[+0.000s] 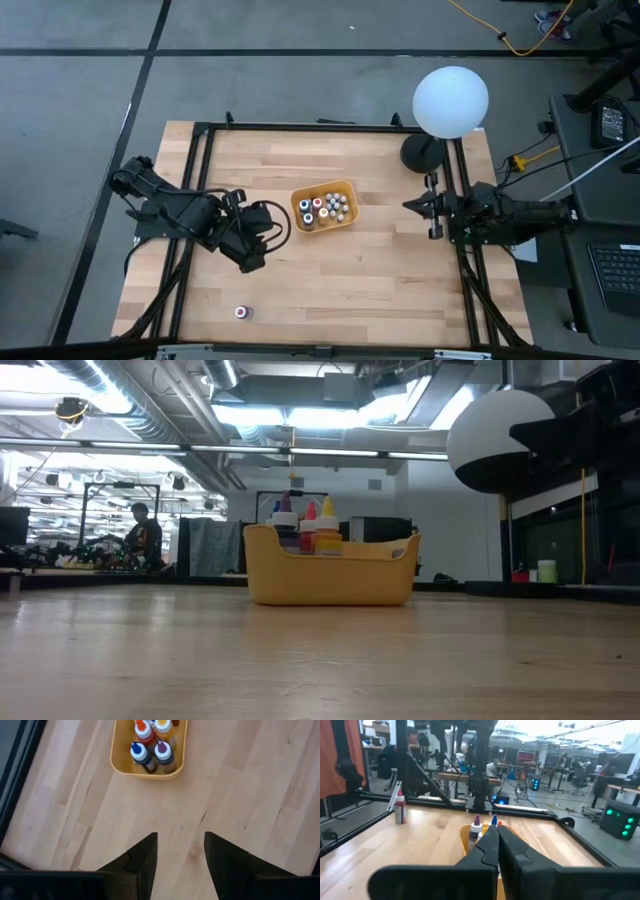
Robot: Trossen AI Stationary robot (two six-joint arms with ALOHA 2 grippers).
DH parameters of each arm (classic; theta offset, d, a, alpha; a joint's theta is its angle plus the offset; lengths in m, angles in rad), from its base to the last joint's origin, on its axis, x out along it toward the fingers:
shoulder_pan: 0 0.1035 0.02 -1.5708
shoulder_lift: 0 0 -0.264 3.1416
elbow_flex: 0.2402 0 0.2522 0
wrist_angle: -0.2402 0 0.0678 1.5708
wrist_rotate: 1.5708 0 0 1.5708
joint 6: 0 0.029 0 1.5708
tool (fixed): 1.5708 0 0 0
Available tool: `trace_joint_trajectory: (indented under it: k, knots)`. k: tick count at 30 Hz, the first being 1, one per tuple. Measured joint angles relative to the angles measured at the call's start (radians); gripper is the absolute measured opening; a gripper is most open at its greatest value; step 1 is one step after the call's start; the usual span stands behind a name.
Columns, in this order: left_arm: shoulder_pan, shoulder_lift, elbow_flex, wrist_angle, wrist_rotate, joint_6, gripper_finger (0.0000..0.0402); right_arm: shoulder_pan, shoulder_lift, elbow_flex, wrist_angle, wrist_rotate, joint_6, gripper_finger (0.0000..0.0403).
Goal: Pick & Place food coloring
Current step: Put the pink food coloring bottle into the yellow bin
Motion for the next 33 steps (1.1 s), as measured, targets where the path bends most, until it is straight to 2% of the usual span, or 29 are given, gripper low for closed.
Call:
trace_joint_trajectory:
  k: [4, 10, 14, 17, 20, 23, 29, 33]
  knots:
    - [-0.008, 0.000, 0.000, 0.002, 0.001, 0.000, 0.0151, 0.000, 0.001, -0.002, -0.068, -0.013, -0.001, 0.0010]
    - [-0.050, 0.002, -0.013, 0.092, 0.039, 0.034, 0.0151, 0.000, 0.002, -0.002, -0.065, -0.014, -0.027, 0.0004]
    - [-0.104, 0.005, -0.104, 0.189, 0.102, 0.005, 0.0156, 0.000, 0.002, -0.002, -0.064, -0.017, -0.008, 0.0012]
    - [-0.162, 0.005, -0.207, 0.285, 0.173, -0.057, 0.0161, 0.000, 0.002, -0.002, -0.061, -0.030, -0.007, 0.0009]
    - [-0.221, 0.006, -0.293, 0.382, 0.201, -0.132, 0.0165, 0.000, 0.003, -0.002, -0.060, -0.030, -0.007, 0.0004]
    - [-0.257, 0.006, -0.360, 0.455, 0.252, -0.200, 0.0170, 0.000, 0.002, -0.002, -0.062, -0.010, 0.000, 0.0013]
    - [-0.302, 0.006, -0.439, 0.609, 0.312, -0.229, 0.0181, 0.000, 0.003, -0.002, -0.067, 0.003, 0.019, 0.0039]
    - [-0.331, 0.013, -0.461, 0.631, 0.327, -0.221, 0.0191, 0.000, 0.003, -0.002, -0.067, 0.004, 0.019, 0.0043]
